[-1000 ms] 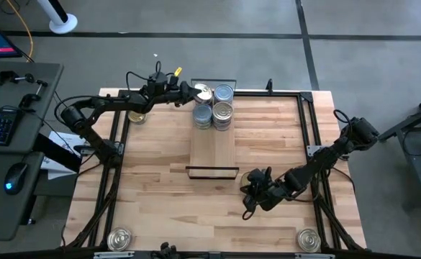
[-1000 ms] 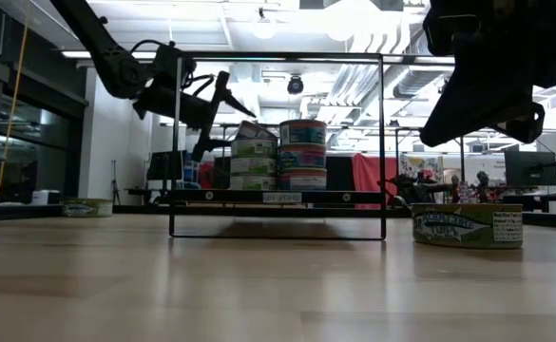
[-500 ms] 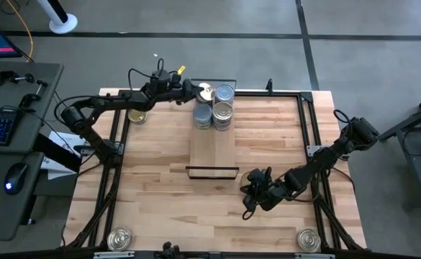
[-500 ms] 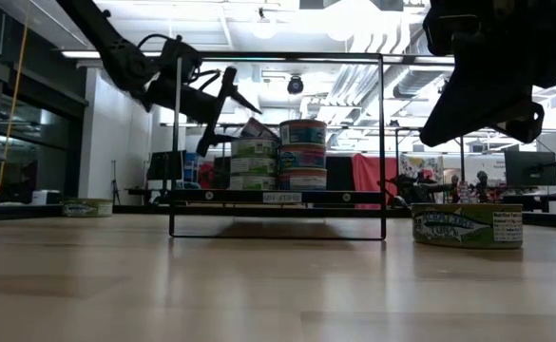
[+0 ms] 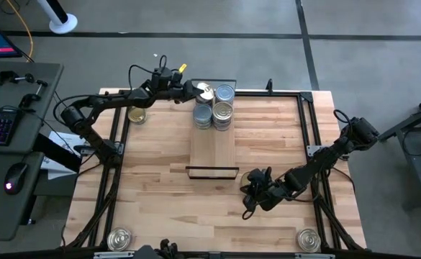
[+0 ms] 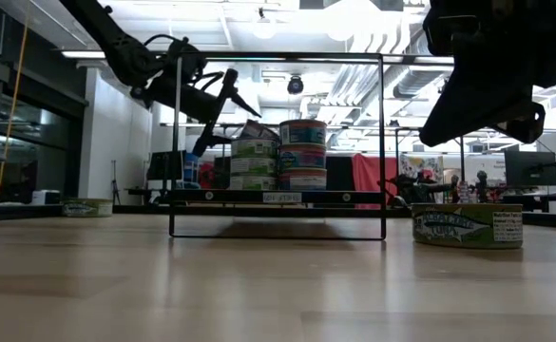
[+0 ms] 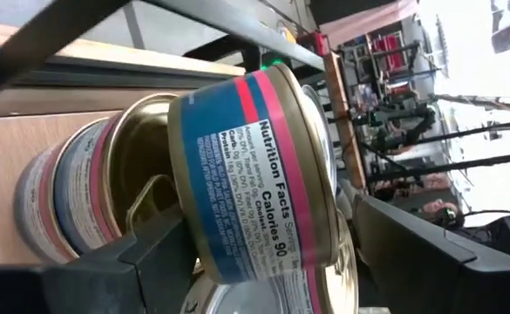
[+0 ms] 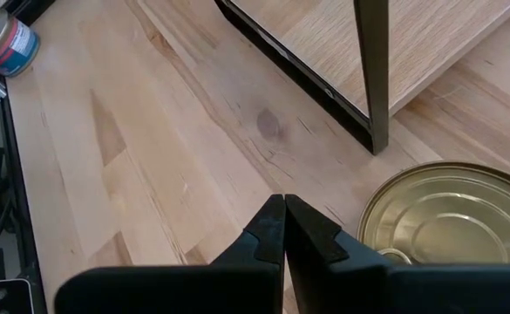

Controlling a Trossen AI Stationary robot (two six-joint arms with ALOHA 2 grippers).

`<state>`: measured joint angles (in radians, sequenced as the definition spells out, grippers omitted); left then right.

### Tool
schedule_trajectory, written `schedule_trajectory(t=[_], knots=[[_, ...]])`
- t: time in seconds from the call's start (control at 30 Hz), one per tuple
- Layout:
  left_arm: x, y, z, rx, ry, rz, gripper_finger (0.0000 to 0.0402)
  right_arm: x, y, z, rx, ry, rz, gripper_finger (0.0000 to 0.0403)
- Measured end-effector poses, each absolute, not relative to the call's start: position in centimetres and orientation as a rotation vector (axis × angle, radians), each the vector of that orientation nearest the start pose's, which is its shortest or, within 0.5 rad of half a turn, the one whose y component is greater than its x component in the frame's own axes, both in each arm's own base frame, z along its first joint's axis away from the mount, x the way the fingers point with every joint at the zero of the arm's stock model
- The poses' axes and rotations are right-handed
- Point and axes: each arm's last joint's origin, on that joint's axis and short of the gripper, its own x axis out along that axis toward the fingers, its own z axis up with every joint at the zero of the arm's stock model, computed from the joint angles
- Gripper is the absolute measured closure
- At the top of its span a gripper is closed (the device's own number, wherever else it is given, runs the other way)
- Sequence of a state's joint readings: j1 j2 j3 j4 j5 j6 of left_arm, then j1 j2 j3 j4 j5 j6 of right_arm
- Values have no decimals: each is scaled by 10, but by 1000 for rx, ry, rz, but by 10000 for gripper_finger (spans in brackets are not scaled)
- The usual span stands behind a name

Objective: Stack canned seafood by type on shelf
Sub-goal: Stack the pink and blue tuna can on top of the pink and blue tuna can on the shelf

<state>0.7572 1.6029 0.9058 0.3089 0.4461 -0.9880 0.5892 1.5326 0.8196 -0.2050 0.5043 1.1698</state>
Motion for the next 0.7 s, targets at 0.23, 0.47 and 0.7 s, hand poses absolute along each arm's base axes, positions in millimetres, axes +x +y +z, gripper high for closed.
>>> schedule_trajectory(t=[0.23, 0.47, 0.7], knots=[[256, 225, 220, -1171, 168, 447, 115, 250, 150, 178, 651, 699, -378, 403], [255, 224, 217, -1157, 226, 463, 115, 250, 150, 179, 664, 696, -384, 403], [259, 231, 246, -987, 411, 528, 118, 250, 150, 179, 674, 695, -388, 403]])
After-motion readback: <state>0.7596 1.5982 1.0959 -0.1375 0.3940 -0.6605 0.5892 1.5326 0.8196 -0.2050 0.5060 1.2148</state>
